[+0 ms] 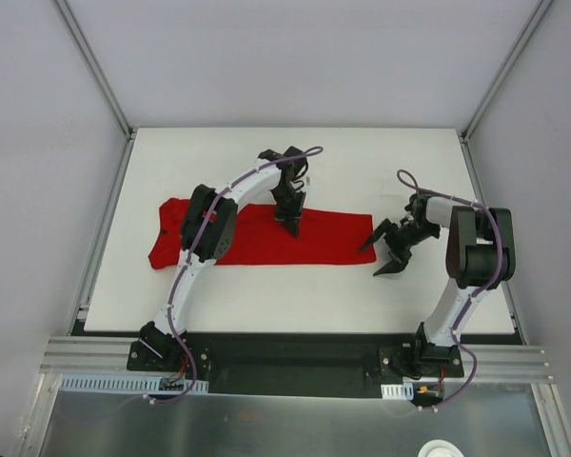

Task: Fold and stack the t-shirts
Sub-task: Grab the bottom of the folded rectangular tshirt with right arm

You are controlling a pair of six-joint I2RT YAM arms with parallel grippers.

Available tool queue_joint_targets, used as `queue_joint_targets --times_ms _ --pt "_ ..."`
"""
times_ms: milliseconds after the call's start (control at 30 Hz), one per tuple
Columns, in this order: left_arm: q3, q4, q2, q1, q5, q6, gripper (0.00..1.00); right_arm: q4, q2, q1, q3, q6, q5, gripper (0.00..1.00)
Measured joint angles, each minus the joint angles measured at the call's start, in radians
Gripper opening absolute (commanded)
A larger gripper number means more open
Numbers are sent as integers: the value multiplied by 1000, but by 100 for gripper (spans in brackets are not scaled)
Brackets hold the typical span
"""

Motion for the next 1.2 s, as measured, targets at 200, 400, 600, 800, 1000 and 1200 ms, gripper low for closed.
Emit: queue_joint_targets --times_ms 200,400,600,800,1000,1200 --pt "0 0 0 0 0 0 0 -16 7 3 11 1 18 75" --pt "0 0 0 0 0 0 0 -65 76 8 114 4 44 71" --pt "0 0 0 -1 0 0 0 -126 168 16 258 -4 67 63" --pt "-3 -3 0 -3 -8 0 0 -153 201 32 308 -19 101 32" --pt "-8 -4 0 -3 -6 0 0 -159 218 42 333 -33 103 1" --pt "-14 -3 -2 -3 -6 -1 0 -170 218 48 343 -34 101 1"
